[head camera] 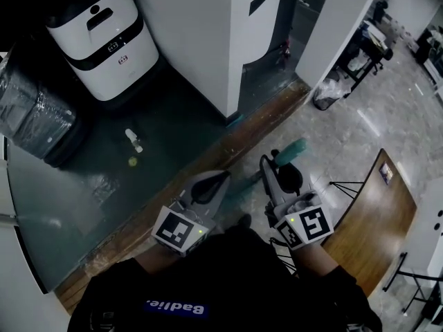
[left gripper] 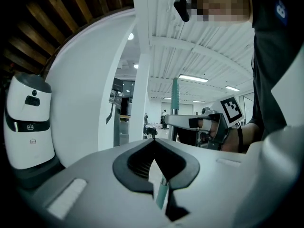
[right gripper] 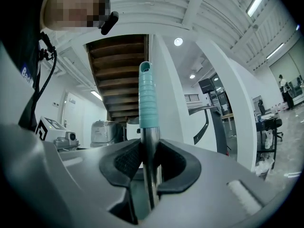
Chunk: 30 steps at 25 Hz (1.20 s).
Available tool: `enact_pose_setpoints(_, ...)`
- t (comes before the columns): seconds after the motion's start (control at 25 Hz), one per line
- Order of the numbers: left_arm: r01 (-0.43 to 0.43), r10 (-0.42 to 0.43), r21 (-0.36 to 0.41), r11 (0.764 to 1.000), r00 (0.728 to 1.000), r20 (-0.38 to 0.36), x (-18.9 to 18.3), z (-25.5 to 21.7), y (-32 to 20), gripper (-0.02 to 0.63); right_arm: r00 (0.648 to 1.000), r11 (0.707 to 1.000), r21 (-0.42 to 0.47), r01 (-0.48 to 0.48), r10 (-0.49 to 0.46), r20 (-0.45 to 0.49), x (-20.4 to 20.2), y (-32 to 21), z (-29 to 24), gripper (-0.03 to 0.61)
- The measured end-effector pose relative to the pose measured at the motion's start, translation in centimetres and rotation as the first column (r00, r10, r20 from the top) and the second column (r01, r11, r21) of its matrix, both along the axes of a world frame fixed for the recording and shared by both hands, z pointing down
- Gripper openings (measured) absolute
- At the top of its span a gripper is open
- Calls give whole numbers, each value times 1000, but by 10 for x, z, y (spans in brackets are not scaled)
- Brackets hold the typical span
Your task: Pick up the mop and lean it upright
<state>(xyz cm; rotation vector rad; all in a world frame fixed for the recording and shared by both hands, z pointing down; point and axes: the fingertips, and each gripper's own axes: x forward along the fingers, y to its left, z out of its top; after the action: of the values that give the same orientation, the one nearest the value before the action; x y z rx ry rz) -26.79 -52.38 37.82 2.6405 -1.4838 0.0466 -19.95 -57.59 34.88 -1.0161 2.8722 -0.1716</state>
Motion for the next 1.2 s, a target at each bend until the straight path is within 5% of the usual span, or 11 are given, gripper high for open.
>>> enact_pose_setpoints(0.56, 18, -18, -8, 1000, 1000, 10, 41, 5, -92, 20, 999, 999, 22, 39, -39, 28, 36, -91, -14, 101)
enact_pose_setpoints(1.2, -98, 99, 19, 995, 994, -40, 11, -2, -191, 20, 997, 994, 82, -77, 79, -24, 28, -193, -54, 98)
